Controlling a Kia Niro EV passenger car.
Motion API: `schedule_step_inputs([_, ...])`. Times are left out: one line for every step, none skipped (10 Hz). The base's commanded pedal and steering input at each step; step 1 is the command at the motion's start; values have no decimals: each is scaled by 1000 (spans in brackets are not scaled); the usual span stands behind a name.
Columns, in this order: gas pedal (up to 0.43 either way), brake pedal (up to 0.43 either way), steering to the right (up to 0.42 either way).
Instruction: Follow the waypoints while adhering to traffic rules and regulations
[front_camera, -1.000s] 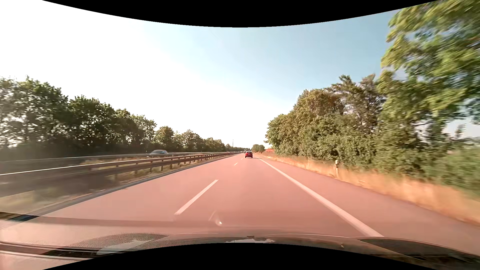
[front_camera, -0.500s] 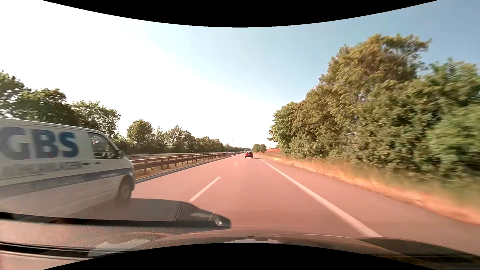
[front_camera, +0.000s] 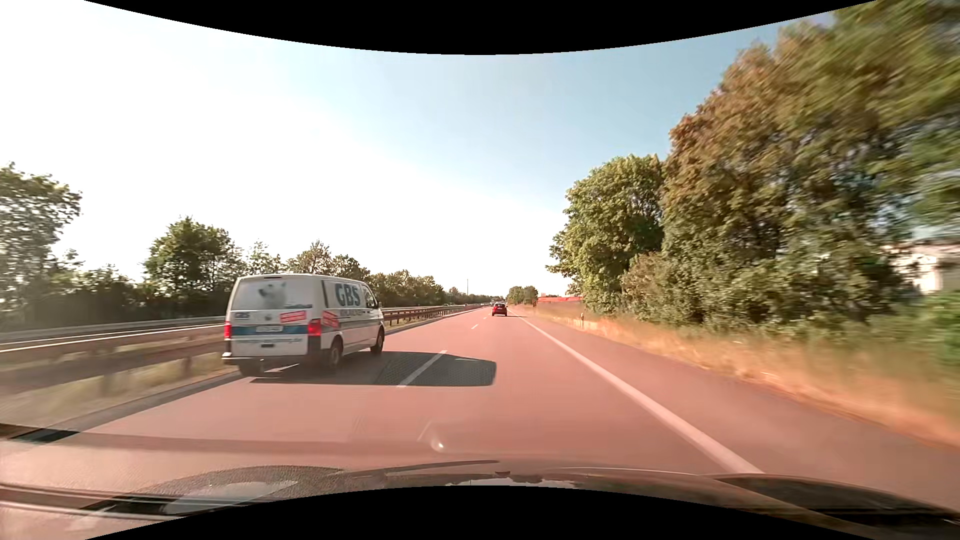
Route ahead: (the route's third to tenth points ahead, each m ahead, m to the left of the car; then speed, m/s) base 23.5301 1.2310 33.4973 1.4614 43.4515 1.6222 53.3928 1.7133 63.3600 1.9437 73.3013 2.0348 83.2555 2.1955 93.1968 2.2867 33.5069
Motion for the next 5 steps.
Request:
schedule_step_inputs([280,6,-2])
schedule_step_inputs([319,6,-2])
schedule_step_inputs([331,6,-2])
schedule_step_inputs([331,6,-3])
schedule_step_inputs([331,0,-3])
